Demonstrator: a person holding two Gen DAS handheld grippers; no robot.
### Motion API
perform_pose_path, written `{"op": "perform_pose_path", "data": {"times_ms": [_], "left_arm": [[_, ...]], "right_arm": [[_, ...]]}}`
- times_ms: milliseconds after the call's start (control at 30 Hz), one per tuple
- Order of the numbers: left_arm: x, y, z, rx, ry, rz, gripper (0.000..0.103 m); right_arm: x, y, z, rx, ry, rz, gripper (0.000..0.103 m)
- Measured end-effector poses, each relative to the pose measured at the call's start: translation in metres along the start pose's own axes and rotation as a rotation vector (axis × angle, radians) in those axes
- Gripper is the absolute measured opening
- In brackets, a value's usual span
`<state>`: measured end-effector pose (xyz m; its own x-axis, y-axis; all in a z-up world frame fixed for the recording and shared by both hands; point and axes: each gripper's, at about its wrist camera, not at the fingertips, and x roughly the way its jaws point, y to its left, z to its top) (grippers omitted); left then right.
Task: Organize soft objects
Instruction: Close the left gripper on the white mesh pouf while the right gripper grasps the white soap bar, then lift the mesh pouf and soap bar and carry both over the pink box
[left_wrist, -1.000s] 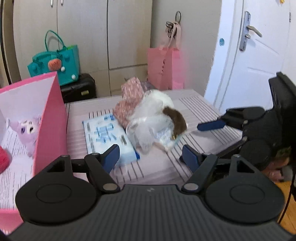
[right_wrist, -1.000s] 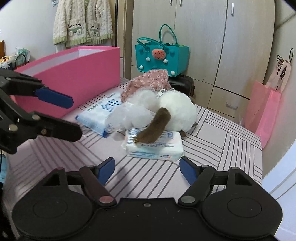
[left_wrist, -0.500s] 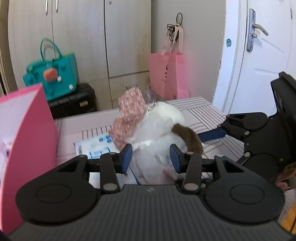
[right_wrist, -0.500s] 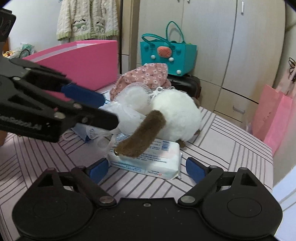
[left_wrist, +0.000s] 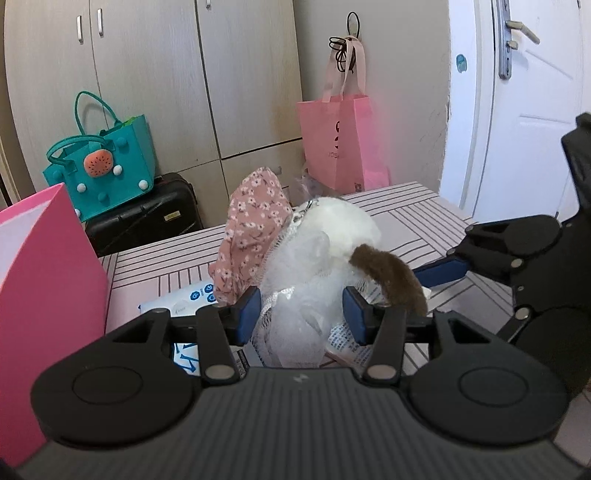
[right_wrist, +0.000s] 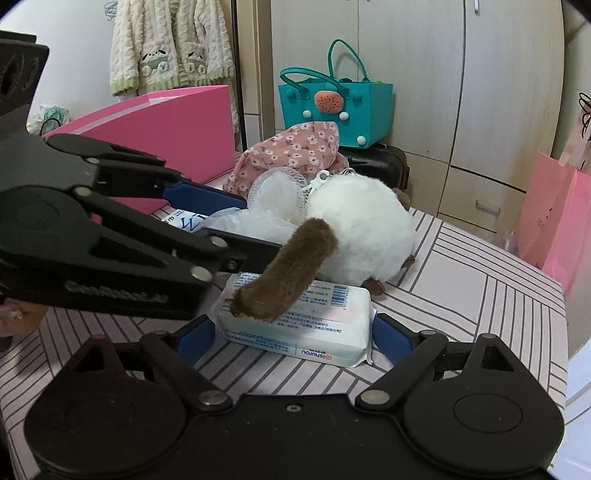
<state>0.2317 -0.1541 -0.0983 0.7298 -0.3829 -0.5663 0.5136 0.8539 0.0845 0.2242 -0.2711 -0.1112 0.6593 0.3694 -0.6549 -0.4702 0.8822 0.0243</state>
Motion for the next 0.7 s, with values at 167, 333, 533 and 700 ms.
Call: {"op": "perform_pose_path", "data": {"times_ms": [167,333,533,700], "left_arm": [[0.003,0.000,-0.003,-0.023,0.006,0.013,0.029],[-0.005,-0.002,-0.009,-0.016,-0.024,0.026,0.025],[-0.029,-0.006,-0.016,-0.009,-0.089,0.035,0.024],[-0.052,-0.006,-0.019,-0.034,-0.121,-0.004,0.024]], "right_arm": [[-0.004,0.001,-0.002,0.016,-0.011,-0.013,0.085],[-0.009,0.008,-0.003,0.034,-0.001,-0.045,0.083],[-0.024,0.013,-0.014,0.063,0.001,-0.060,0.083],[-0.041,0.019,-0.025,0.089,0.011,-0.070,0.083]]}}
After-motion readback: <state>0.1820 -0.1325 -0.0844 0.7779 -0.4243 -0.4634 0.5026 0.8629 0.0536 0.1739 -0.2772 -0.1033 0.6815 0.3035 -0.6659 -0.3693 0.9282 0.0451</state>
